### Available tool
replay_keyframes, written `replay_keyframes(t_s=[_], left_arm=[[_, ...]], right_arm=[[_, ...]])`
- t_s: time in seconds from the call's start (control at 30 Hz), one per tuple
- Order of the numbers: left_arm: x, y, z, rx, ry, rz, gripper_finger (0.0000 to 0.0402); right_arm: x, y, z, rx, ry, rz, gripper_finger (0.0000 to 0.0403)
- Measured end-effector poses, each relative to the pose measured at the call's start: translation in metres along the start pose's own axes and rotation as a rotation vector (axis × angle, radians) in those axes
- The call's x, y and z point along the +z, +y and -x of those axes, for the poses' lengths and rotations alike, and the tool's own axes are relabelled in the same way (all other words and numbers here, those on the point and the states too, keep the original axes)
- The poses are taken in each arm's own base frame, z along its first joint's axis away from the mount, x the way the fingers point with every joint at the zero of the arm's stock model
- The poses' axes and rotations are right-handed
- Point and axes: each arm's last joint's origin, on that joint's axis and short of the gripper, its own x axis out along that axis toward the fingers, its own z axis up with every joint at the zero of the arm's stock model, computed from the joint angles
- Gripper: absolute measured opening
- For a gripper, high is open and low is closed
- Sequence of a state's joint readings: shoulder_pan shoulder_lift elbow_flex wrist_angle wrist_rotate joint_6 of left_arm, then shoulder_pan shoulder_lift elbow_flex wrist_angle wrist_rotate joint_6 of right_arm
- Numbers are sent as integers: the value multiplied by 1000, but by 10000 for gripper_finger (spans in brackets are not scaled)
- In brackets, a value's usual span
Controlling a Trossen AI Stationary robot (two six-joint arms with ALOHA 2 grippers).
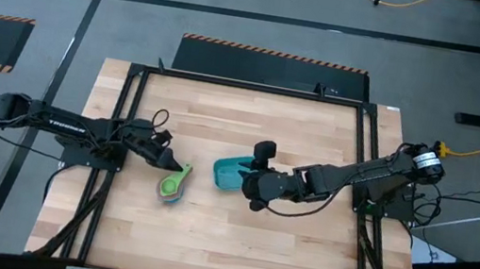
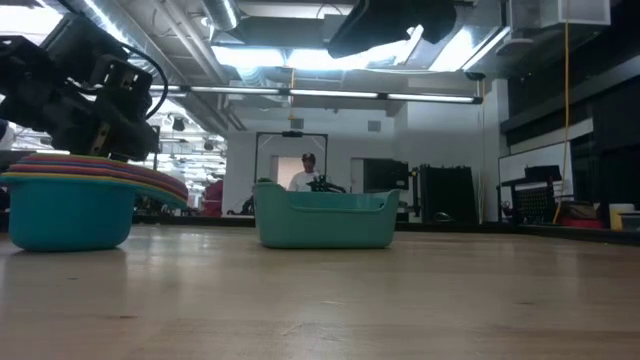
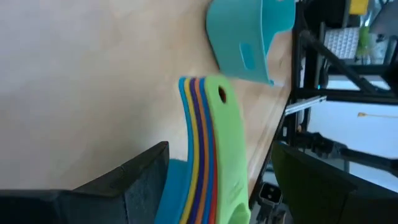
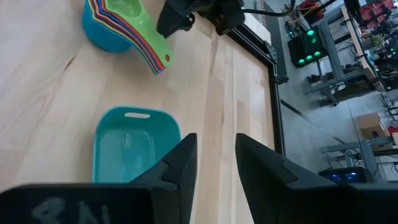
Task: Nest measuring cups in basket
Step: Put the stacked measuring cups into the green bin
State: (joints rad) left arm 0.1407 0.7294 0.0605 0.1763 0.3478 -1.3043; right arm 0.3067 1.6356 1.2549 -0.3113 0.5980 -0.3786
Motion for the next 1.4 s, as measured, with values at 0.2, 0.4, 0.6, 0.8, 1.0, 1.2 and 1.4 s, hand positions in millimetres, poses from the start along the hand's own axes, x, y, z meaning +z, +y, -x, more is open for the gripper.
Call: replay_keyframes(t_s=[0.2,0.4,0.6,0.8,1.0,1.2,1.4], left_arm=[[-3,-3,-6,-21,29,-18,276],[-3,0,-12,-6,65,13,276],[-2,2,-17,-5,91,14,276],[-2,3,-22,-14,131,16,276],[-1,6,-27,-5,149,22,276],[-1,7,-32,-17,171,23,276],[-1,9,-34,-11,179,27,276]], right_arm=[[-3,-7,-6,48,-10,-18,115],[-5,-13,-11,95,-25,-36,115],[-5,-13,-11,105,-30,-18,115],[-5,-13,-11,105,-30,-15,115],[-5,-13,-11,105,-30,-15,115],[-5,-13,-11,105,-30,-15,115],[-5,-13,-11,105,-30,-15,115]])
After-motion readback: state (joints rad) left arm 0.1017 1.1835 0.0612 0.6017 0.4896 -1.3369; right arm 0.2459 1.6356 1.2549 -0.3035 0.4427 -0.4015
